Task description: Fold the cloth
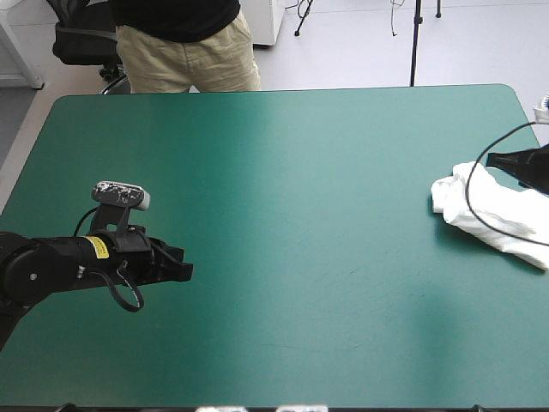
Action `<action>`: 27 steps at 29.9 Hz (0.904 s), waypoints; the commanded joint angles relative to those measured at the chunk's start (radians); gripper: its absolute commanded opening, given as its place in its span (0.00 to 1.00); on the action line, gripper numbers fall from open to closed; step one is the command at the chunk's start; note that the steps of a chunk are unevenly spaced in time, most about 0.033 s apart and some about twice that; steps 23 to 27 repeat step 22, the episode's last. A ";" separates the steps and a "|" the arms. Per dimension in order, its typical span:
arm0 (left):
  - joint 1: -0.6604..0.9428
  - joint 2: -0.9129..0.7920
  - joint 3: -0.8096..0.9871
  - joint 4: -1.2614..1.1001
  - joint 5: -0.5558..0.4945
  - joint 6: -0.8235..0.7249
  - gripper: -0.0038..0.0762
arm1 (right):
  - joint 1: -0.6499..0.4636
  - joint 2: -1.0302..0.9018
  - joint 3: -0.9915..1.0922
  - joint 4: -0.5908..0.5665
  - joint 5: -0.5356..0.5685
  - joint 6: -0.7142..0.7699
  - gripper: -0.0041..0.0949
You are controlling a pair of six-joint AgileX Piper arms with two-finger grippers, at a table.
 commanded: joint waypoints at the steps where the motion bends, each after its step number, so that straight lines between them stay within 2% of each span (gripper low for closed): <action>1: 0.002 -0.010 -0.024 -0.018 -0.068 0.015 0.03 | 0.093 -0.127 -0.035 0.062 -0.024 -0.047 0.04; 7: 0.002 -0.050 -0.024 0.006 -0.076 0.059 0.03 | 0.340 -0.282 -0.026 0.044 0.071 -0.048 0.04; 11: 0.002 -0.118 -0.024 0.014 -0.079 0.063 0.03 | 0.428 -0.365 0.007 -0.013 0.171 -0.036 0.04; 16: 0.002 -0.235 -0.024 0.014 -0.053 0.066 0.03 | 0.444 -0.534 0.102 -0.039 0.190 -0.006 0.04; 22: 0.002 -0.398 -0.024 0.022 0.038 0.110 0.03 | 0.444 -0.774 0.252 0.033 0.190 -0.012 0.04; 27: 0.002 -0.398 -0.024 0.022 0.038 0.110 0.03 | 0.444 -0.774 0.252 0.033 0.190 -0.012 0.04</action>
